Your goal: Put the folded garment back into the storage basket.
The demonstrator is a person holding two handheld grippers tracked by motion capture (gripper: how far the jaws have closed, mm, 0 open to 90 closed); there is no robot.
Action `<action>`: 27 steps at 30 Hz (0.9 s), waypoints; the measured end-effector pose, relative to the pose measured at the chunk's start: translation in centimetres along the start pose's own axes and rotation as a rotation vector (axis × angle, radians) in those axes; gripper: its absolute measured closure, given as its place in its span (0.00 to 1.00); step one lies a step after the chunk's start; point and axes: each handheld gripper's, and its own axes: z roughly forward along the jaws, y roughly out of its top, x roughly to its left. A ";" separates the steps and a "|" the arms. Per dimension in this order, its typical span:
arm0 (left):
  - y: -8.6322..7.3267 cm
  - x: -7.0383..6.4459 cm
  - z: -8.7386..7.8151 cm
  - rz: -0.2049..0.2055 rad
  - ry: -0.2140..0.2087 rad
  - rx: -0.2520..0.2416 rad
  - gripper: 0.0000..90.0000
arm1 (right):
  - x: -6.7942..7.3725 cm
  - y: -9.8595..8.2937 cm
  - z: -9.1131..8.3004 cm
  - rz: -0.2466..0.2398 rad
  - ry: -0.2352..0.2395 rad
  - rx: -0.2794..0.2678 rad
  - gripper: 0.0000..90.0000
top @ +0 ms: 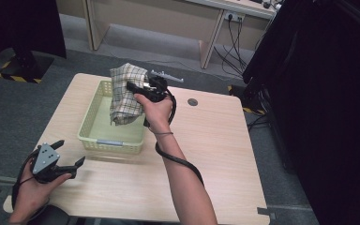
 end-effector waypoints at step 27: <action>0.0 0.0 0.0 -0.002 -0.008 -0.005 0.09 | 0.4 -2.1 4.9 0.074 -0.020 0.051 0.84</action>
